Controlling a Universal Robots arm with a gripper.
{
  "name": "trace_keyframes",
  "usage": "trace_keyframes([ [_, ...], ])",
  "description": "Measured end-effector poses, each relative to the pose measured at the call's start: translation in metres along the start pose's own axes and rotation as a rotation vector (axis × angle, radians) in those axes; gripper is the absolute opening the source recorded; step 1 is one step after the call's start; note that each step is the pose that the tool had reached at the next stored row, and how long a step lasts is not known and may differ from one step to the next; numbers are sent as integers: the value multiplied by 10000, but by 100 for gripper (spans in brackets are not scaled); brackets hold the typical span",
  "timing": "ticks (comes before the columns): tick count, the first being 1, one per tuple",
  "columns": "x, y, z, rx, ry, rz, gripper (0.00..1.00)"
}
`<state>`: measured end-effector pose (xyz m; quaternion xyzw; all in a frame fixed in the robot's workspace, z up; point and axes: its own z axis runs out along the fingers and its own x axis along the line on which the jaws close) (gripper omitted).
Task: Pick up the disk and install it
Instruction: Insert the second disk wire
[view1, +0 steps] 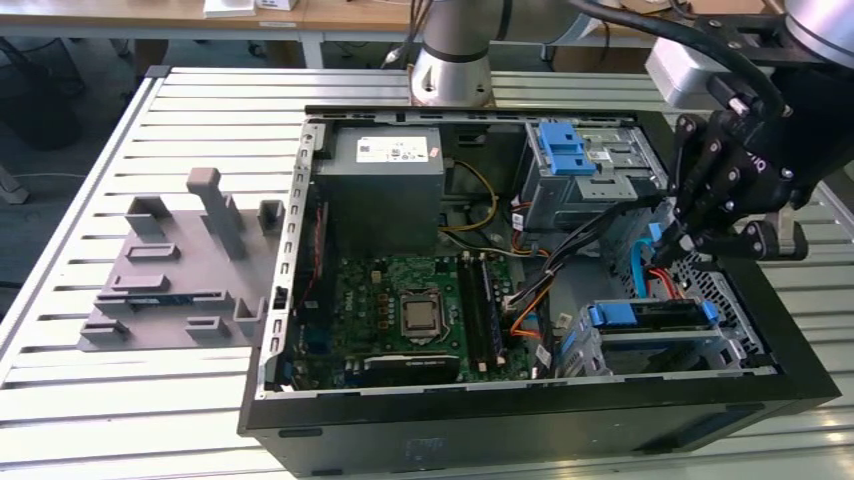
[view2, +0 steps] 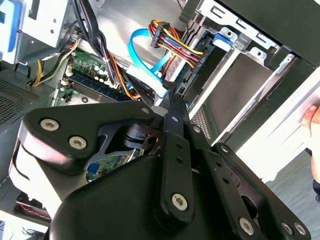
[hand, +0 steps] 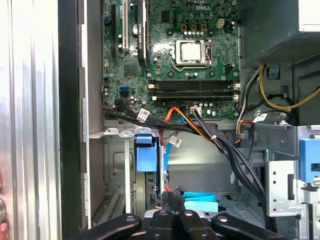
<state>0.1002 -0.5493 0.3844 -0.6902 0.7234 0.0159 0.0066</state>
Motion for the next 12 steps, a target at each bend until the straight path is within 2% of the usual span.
trace_keyframes([
  [4,-44,2,-2,3,79,-5,11],
  [12,-49,2,27,4,104,-24,11],
])
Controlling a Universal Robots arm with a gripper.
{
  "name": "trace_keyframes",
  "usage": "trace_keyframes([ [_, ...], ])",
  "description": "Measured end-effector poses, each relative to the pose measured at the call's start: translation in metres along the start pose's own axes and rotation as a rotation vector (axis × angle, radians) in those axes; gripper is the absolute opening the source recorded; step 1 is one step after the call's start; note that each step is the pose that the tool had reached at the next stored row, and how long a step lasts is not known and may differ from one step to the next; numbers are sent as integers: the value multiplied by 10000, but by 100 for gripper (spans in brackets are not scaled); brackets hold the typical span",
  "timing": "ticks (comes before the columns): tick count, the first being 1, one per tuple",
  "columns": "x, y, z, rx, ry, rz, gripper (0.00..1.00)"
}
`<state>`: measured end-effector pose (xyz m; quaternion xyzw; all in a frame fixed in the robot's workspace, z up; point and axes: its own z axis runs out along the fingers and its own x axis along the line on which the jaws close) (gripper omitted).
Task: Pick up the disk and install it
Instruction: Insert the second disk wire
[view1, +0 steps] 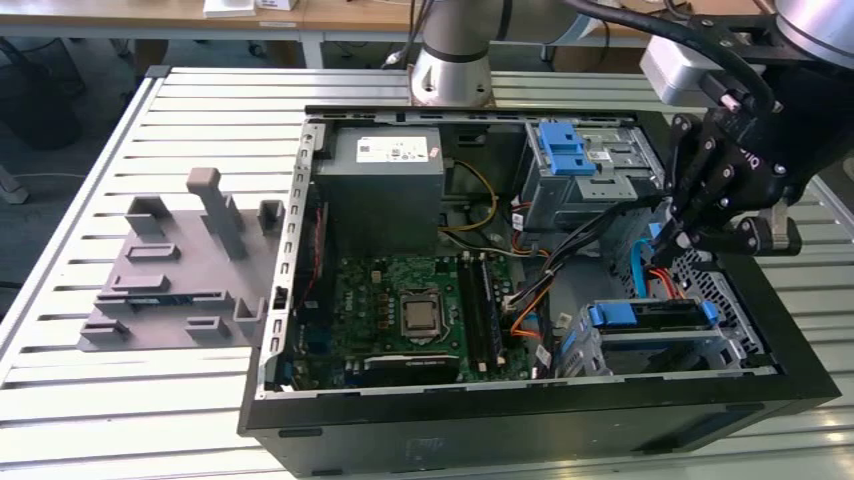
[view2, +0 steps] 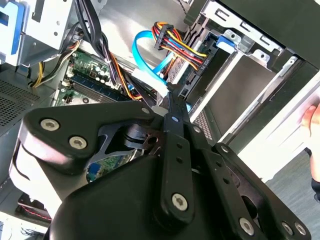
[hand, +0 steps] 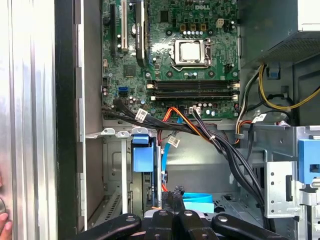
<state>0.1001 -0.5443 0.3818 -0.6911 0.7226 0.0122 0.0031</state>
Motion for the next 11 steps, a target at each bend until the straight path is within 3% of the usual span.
trace_keyframes([
  [3,0,0,12,0,0,-4,11],
  [4,0,0,15,0,-1,-6,18],
  [10,0,0,25,-2,-23,-9,18],
  [11,0,0,26,-1,-31,-9,25],
])
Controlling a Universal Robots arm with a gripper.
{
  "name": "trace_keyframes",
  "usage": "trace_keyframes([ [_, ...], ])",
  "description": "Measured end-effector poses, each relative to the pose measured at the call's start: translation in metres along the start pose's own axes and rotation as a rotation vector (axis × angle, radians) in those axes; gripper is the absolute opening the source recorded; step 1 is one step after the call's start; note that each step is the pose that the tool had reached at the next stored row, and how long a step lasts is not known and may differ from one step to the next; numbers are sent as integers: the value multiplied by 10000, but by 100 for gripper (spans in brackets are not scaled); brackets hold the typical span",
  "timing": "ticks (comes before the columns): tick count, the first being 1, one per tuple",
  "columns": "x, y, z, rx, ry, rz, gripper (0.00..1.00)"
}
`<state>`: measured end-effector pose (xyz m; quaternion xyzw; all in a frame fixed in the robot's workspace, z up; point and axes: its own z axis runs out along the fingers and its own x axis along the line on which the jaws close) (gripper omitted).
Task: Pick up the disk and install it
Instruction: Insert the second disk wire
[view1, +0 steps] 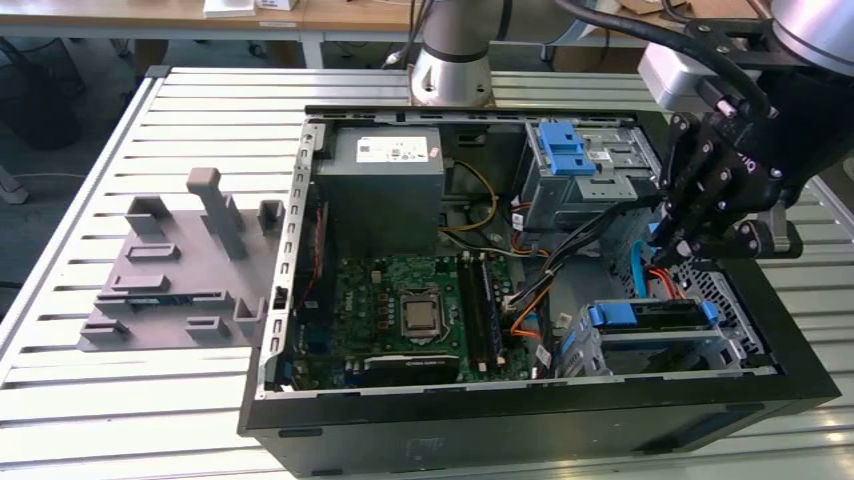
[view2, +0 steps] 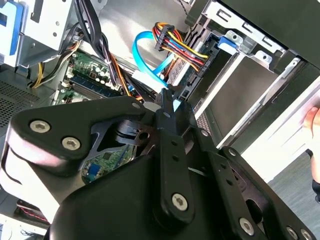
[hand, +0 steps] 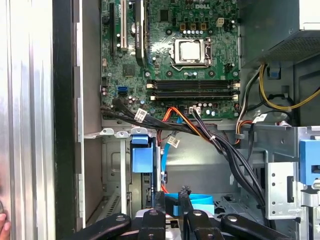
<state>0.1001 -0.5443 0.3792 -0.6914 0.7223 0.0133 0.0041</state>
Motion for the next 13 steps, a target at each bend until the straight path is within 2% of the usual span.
trace_keyframes([
  [8,-2,0,-19,-1,-9,-4,25],
  [13,-37,2,-4,1,31,-7,25],
])
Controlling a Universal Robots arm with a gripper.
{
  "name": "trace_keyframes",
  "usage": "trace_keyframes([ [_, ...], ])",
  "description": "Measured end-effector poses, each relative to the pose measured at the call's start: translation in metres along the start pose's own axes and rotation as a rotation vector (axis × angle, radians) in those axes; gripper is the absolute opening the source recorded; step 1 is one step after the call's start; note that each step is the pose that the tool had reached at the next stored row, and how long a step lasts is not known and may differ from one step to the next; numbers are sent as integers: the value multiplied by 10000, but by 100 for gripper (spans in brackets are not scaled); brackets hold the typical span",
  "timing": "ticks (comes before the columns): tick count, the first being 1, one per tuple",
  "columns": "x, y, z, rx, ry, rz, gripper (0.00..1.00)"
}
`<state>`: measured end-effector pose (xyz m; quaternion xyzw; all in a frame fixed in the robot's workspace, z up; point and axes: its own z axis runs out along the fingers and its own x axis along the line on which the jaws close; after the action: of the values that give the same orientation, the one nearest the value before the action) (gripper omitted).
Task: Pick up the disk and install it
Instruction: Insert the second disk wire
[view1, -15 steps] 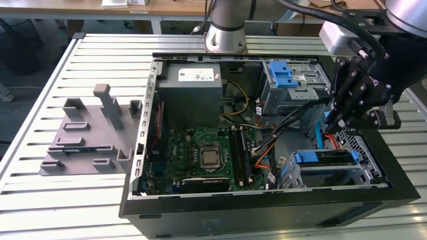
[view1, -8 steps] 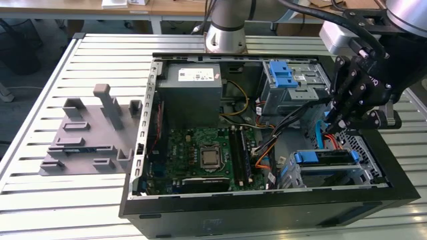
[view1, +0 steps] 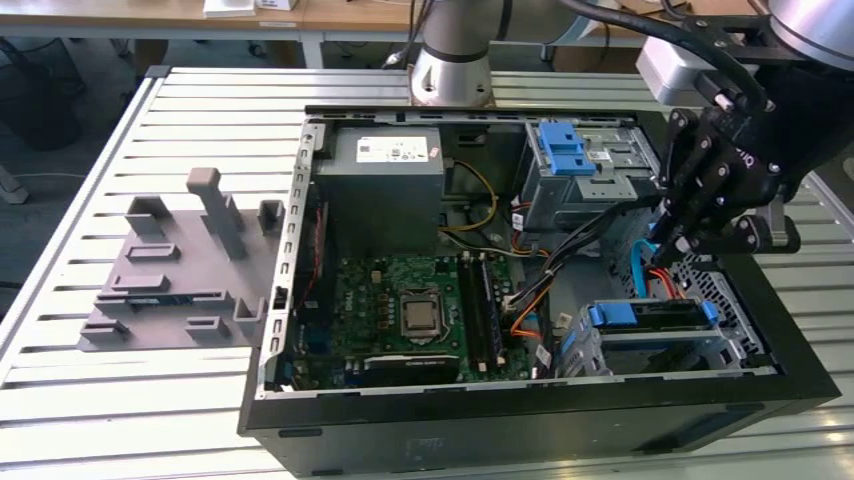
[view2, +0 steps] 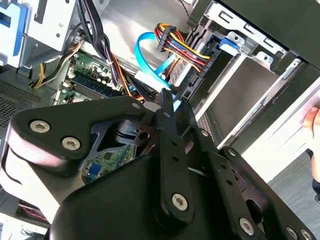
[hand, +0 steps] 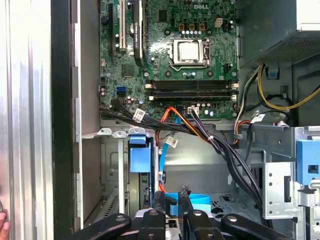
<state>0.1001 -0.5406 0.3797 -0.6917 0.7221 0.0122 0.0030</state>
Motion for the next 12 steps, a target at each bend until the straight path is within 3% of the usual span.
trace_keyframes([
  [9,-17,0,83,7,158,2,25],
  [12,-15,-1,106,12,283,4,25],
])
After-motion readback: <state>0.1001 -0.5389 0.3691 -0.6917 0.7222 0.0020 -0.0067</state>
